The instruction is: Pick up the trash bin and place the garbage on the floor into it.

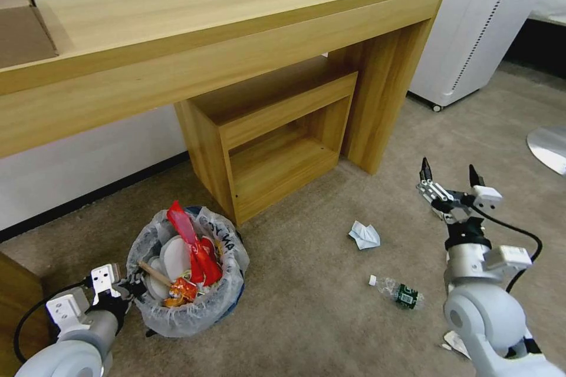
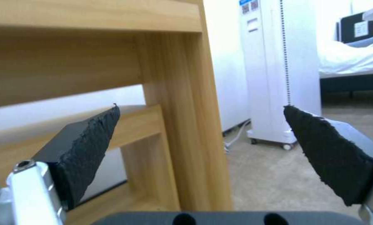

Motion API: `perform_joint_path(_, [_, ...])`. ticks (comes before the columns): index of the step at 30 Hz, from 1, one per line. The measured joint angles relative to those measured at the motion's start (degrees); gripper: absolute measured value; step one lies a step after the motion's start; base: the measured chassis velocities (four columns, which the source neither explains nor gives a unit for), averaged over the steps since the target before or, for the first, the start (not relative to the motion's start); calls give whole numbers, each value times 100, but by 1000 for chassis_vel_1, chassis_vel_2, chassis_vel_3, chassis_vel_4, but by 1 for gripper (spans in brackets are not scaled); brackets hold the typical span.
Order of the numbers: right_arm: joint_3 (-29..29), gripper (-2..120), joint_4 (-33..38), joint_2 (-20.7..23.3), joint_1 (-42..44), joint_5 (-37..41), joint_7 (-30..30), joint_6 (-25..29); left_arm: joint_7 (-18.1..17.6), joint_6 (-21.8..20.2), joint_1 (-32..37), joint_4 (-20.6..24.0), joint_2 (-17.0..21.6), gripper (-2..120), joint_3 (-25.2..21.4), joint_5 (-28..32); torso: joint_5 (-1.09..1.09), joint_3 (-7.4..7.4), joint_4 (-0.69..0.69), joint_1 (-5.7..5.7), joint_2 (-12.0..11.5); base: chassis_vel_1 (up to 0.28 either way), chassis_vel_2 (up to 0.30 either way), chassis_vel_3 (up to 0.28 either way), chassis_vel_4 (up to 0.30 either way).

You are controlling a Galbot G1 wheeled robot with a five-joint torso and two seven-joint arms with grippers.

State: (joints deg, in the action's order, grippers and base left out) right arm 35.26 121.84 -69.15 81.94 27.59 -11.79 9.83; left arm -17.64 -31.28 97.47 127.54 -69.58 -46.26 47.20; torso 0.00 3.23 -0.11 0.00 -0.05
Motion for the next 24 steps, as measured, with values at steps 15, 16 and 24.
perform_joint_path(15, [218, 100, 213, -211, 470, -59, 168, 254, 34, 6, 102, 65, 61, 1, 6, -46, -1, 0, -1, 0, 0, -73, -68, -63, -71])
perform_joint_path(16, [218, 100, 213, -211, 470, -59, 168, 254, 34, 6, 102, 65, 61, 1, 6, -46, -1, 0, -1, 0, 0, -124, -117, -96, -91])
perform_joint_path(24, [162, 100, 122, -227, 499, -148, 79, 315, 71, 47, 156, 74, 28, 1, -1, -106, 0, 0, -1, 0, 0, -106, -112, -95, -104])
